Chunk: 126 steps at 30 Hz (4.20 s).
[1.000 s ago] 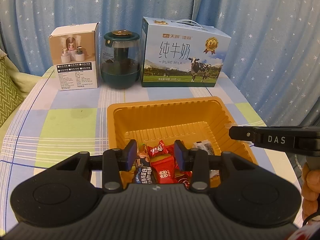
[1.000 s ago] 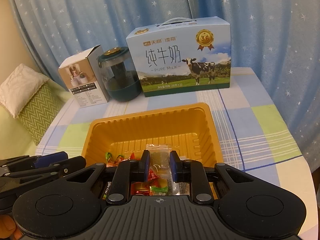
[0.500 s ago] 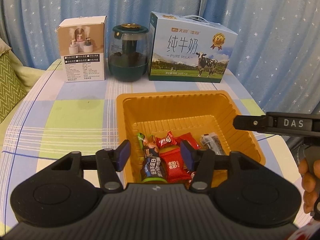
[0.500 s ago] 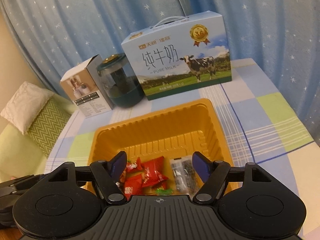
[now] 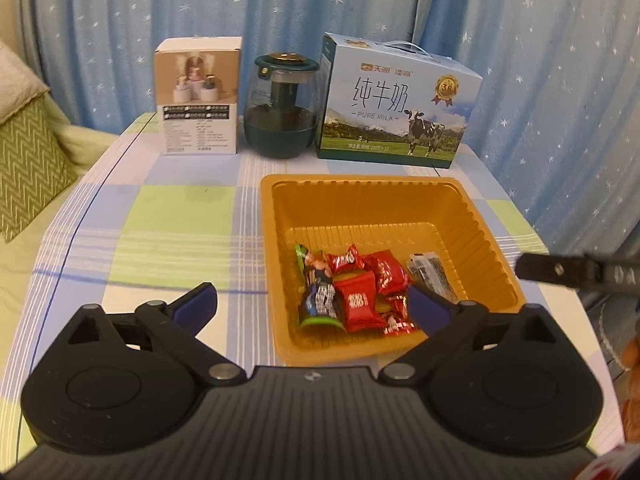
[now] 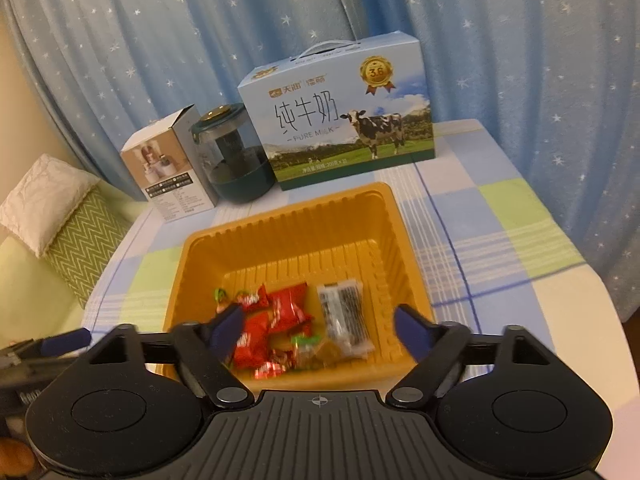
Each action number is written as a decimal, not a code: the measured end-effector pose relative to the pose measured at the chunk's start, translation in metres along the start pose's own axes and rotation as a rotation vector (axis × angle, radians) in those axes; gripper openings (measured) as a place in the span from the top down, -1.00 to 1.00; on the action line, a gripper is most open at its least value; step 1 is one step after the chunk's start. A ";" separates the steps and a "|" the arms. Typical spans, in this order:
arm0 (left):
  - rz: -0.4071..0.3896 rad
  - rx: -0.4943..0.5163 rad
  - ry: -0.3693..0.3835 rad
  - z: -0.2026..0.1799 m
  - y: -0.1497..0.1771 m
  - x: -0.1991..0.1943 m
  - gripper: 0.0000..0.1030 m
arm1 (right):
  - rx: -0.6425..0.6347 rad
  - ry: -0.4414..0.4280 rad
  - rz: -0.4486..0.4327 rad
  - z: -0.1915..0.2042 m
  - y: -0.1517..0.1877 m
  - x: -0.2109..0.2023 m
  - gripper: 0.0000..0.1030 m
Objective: Organize snacks
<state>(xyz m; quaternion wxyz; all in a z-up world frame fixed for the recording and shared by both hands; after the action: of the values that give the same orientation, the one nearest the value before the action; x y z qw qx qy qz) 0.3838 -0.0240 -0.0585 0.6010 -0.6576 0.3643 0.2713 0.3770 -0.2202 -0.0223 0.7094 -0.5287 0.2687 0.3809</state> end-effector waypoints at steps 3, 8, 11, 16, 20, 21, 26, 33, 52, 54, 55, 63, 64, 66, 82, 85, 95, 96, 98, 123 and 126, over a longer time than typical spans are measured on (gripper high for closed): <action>-0.005 -0.044 0.030 0.005 0.012 -0.018 -1.00 | 0.012 0.011 -0.012 -0.002 0.023 -0.019 -0.74; -0.051 -0.255 0.249 0.011 0.037 -0.056 -0.99 | 0.012 0.028 -0.057 0.006 0.068 -0.054 -0.77; -0.072 -0.373 0.390 0.009 0.053 -0.080 -0.99 | 0.017 0.011 -0.091 0.022 0.096 -0.075 -0.78; -0.104 -0.535 0.631 0.009 0.082 -0.125 -0.99 | -0.044 -0.040 -0.159 0.068 0.141 -0.107 -0.80; -0.114 -0.584 0.691 0.018 0.104 -0.155 -1.00 | -0.130 -0.079 -0.195 0.108 0.174 -0.124 -0.82; -0.120 -0.589 0.688 0.022 0.109 -0.161 -1.00 | -0.152 -0.090 -0.203 0.116 0.181 -0.127 -0.82; -0.141 -0.587 0.597 0.040 0.129 -0.178 -1.00 | -0.153 -0.115 -0.206 0.129 0.200 -0.133 -0.82; -0.142 -0.498 0.380 0.047 0.145 -0.175 -1.00 | -0.108 -0.027 -0.192 0.096 0.198 -0.132 -0.83; 0.023 -0.166 -0.068 0.037 0.212 -0.160 -1.00 | -0.061 0.118 -0.093 0.054 0.230 -0.132 -0.83; 0.025 -0.149 -0.086 0.037 0.217 -0.163 -1.00 | -0.057 0.126 -0.083 0.054 0.235 -0.136 -0.83; 0.032 -0.142 -0.092 0.037 0.220 -0.164 -1.00 | -0.059 0.132 -0.081 0.054 0.237 -0.138 -0.83; 0.049 -0.095 -0.126 0.024 0.237 -0.175 -1.00 | -0.090 0.182 -0.061 0.049 0.252 -0.160 -0.83; 0.049 -0.088 -0.130 0.022 0.239 -0.177 -1.00 | -0.091 0.187 -0.058 0.048 0.254 -0.163 -0.83; 0.052 -0.079 -0.132 0.018 0.242 -0.179 -1.00 | -0.095 0.194 -0.055 0.047 0.258 -0.168 -0.83; 0.038 -0.029 -0.124 0.001 0.250 -0.201 -1.00 | -0.089 0.202 -0.052 0.047 0.269 -0.196 -0.82; 0.033 -0.025 -0.124 0.000 0.250 -0.203 -1.00 | -0.083 0.201 -0.057 0.047 0.268 -0.199 -0.83; 0.027 -0.019 -0.119 -0.002 0.250 -0.205 -1.00 | -0.078 0.201 -0.061 0.047 0.267 -0.202 -0.83; 0.027 -0.019 -0.118 -0.003 0.250 -0.205 -1.00 | -0.077 0.201 -0.061 0.046 0.267 -0.202 -0.83; 0.026 -0.016 -0.117 -0.004 0.250 -0.205 -1.00 | -0.074 0.203 -0.061 0.045 0.266 -0.201 -0.83; 0.021 -0.010 -0.112 -0.009 0.249 -0.207 -1.00 | -0.071 0.204 -0.065 0.043 0.266 -0.202 -0.83; 0.022 -0.010 -0.111 -0.010 0.249 -0.207 -1.00 | -0.070 0.205 -0.066 0.043 0.266 -0.202 -0.82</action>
<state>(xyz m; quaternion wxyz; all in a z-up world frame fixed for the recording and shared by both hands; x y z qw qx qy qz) 0.0608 -0.0048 -0.0403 0.6140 -0.6406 0.3361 0.3157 0.0423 -0.1903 0.0033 0.6712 -0.5980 0.3088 0.3106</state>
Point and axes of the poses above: each gripper's, at about its wrist camera, not at the fingertips, and x roughly the way its jaws point, z to its left, y to its underside, the point moved 10 cm from there along x, roughly the way its jaws point, and after that the axes turned 9 degrees about z, right-handed, at the moved point
